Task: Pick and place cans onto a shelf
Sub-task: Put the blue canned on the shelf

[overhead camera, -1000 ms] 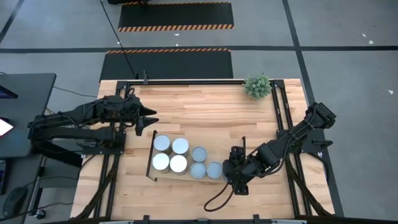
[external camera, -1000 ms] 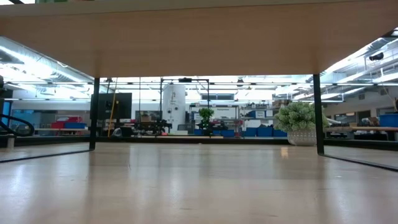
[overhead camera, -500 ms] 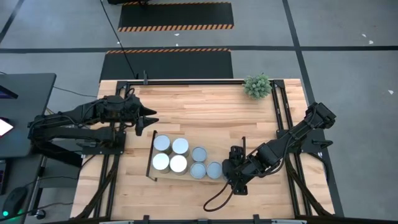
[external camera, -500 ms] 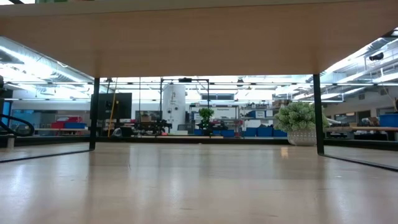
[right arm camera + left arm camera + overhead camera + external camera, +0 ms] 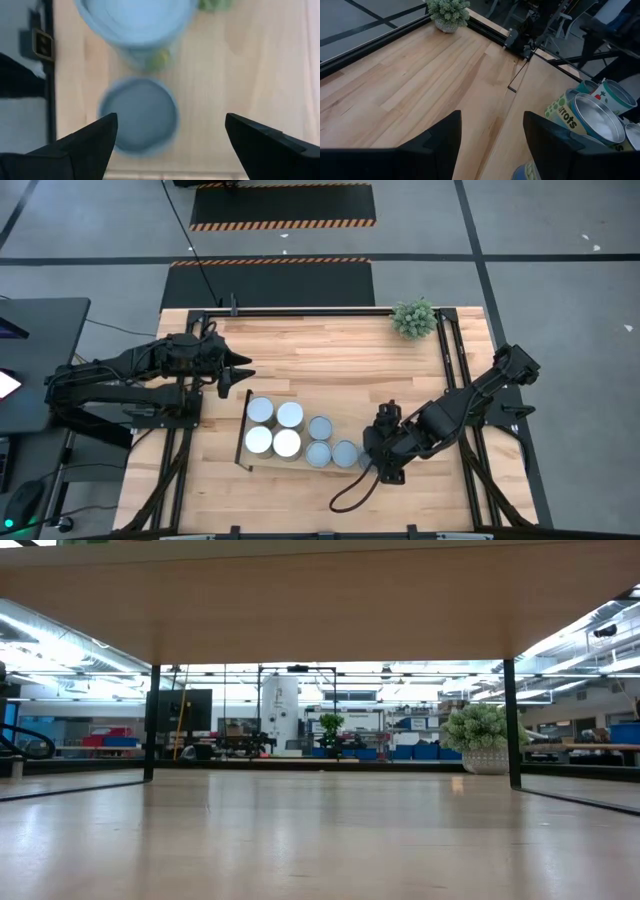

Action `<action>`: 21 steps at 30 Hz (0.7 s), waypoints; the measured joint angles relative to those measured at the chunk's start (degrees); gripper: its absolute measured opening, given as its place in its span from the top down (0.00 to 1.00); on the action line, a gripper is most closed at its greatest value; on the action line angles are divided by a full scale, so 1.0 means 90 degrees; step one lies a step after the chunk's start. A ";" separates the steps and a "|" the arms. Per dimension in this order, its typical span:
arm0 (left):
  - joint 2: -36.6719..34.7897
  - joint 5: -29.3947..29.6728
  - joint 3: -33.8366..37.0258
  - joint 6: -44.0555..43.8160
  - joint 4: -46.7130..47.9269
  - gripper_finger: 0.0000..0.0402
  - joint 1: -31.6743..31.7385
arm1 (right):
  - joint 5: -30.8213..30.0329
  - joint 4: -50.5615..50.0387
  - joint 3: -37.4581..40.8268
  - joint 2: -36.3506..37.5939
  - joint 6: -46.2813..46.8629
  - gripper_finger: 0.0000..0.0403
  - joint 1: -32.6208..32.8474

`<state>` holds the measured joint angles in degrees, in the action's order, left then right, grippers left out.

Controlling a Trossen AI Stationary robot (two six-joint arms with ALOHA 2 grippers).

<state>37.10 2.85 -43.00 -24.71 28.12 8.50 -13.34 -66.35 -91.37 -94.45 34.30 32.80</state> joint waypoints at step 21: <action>0.0001 0.0000 0.0000 -0.0002 0.0002 0.45 0.0002 | 0.0301 -0.0808 -0.0016 0.0090 -0.0652 0.07 -0.0012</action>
<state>37.12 2.85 -43.00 -24.73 28.14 8.51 -10.63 -73.63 -91.51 -93.65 28.44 32.69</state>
